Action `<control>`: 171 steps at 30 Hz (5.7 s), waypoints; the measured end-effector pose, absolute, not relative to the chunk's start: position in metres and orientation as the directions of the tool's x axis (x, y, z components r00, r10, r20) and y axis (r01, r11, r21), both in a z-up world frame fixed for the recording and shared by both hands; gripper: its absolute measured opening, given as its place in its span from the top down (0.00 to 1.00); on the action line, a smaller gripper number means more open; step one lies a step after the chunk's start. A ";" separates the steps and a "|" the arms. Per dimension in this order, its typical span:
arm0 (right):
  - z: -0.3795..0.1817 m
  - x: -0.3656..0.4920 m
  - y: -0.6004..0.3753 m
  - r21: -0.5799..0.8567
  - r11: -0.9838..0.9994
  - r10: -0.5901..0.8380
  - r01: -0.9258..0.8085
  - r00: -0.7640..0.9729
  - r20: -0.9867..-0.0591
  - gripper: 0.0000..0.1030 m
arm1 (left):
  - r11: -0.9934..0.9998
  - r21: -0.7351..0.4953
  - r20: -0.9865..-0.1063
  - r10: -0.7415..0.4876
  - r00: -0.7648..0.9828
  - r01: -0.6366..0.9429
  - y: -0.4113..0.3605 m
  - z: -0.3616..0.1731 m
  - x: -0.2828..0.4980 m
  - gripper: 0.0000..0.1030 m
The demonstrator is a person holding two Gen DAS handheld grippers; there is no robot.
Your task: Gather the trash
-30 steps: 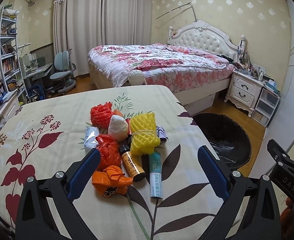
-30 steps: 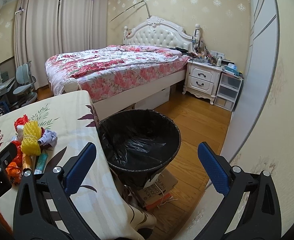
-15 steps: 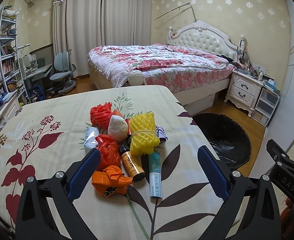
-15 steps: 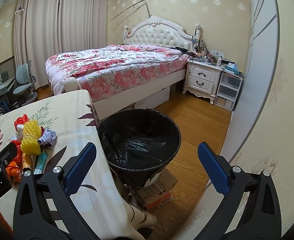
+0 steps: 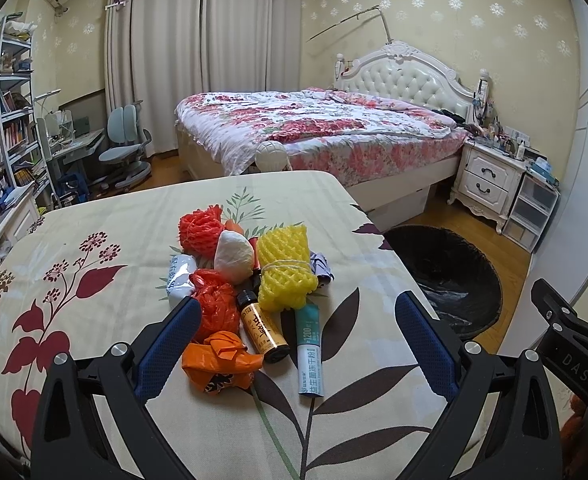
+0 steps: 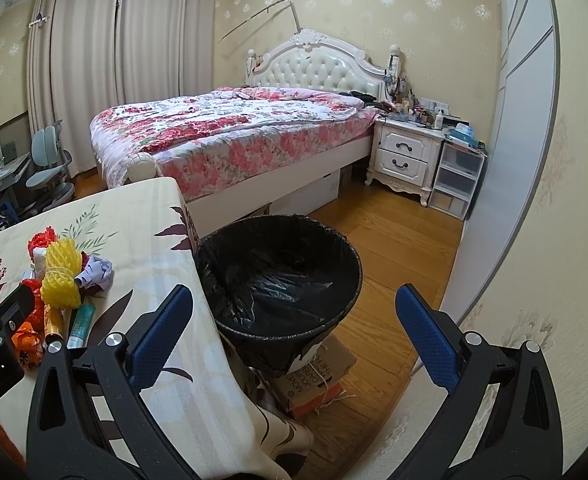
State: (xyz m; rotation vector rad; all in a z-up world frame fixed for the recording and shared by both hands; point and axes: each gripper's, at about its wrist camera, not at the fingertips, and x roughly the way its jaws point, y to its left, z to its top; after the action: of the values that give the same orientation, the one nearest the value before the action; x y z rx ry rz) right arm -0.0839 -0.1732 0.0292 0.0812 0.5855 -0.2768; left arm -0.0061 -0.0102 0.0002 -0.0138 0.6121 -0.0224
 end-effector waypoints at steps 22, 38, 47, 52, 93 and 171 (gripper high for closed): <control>0.019 -0.080 -0.164 -0.013 0.967 -0.213 0.254 0.783 -0.585 0.04 | 1.000 -0.020 -0.600 -0.019 0.800 0.009 0.004 -0.008 -0.005 0.11; 0.017 -0.064 -0.129 -0.008 0.989 -0.119 0.145 0.777 -0.618 0.23 | 0.992 -0.005 -0.654 0.094 0.751 -0.128 0.082 -0.030 -0.005 0.26; 0.012 -0.056 -0.114 -0.009 0.994 -0.089 0.107 0.770 -0.632 0.25 | 0.992 -0.033 -0.675 0.067 0.735 -0.121 0.085 -0.034 0.004 0.26; 0.010 -0.050 -0.111 -0.005 0.995 -0.078 0.097 0.767 -0.636 0.25 | 0.995 -0.010 -0.671 0.068 0.738 -0.101 0.073 -0.035 0.017 0.26; 0.017 -0.016 -0.050 0.020 0.998 0.054 -0.054 0.760 -0.648 0.24 | 0.994 -0.079 -0.666 0.007 0.746 -0.079 0.116 -0.015 0.017 0.74; 0.011 -0.002 -0.034 0.048 0.993 0.115 -0.112 0.736 -0.667 0.25 | 0.988 -0.149 -0.655 -0.060 0.753 -0.050 0.124 -0.014 0.020 0.65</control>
State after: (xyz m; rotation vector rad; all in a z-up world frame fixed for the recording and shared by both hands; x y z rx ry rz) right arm -0.0022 -0.0338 0.0107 0.0051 0.7326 0.1245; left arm 0.0205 0.1235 -0.0144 -0.1609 0.7185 -0.0053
